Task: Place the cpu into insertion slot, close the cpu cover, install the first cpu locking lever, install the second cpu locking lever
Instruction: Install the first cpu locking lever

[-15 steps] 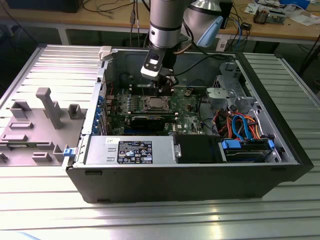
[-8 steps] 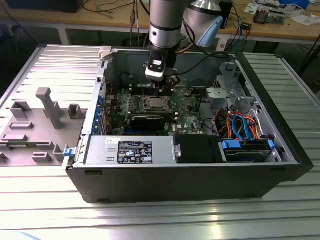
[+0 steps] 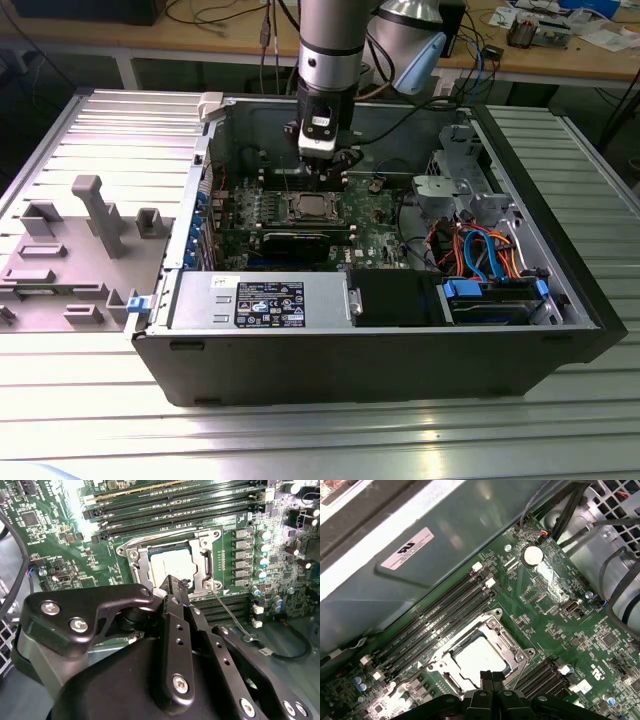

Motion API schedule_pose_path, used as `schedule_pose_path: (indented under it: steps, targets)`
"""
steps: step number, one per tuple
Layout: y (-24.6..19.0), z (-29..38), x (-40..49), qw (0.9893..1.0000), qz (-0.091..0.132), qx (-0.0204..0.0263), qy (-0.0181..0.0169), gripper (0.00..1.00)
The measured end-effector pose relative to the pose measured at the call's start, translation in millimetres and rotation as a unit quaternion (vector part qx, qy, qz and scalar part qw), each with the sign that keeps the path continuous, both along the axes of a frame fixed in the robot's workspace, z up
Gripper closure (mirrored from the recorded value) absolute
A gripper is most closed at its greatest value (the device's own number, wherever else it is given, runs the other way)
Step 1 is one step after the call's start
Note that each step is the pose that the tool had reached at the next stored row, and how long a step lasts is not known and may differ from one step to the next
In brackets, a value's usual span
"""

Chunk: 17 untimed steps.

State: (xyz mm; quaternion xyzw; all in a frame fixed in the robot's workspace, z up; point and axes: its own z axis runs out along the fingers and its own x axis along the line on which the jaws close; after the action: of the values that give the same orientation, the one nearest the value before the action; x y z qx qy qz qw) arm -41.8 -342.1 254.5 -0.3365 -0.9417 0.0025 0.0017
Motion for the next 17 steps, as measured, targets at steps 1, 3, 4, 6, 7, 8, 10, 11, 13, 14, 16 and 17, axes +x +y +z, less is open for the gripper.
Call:
schedule_pose_path:
  steps: [1,3,4,6,7,8,10,11,13,14,16,17]
  targets:
    - [0.0,0.0,0.0,1.0,0.01,0.0001,-0.0001,0.89]
    - [0.0,0.0,0.0,0.9996,0.027,0.0001,-0.0001,0.89]
    - [0.0,0.0,0.0,0.9993,0.037,0.0001,-0.0001,0.89]
    - [0.0,0.1,0.0,0.9981,0.062,0.0,0.0,0.89]
    - [0.0,0.1,0.0,0.9975,0.071,0.0,0.0,0.89]
    - [0.0,0.1,0.0,0.9969,0.079,0.0,0.0,0.89]
    - [0.0,0.1,0.0,0.995,0.1,0.0,0.0,0.89]
    - [0.0,0.1,0.0,0.9935,0.114,0.0,-0.0001,0.89]
    - [0.0,0.1,0.0,0.9913,0.132,0.0,0.0,0.89]
    - [0.0,0.1,0.0,0.9899,0.142,0.0,0.0,0.89]
    - [0.0,0.1,0.0,0.9854,0.17,0.0,-0.0001,0.89]
    - [0.0,0.1,0.0,0.9828,0.185,0.0,-0.0001,0.89]
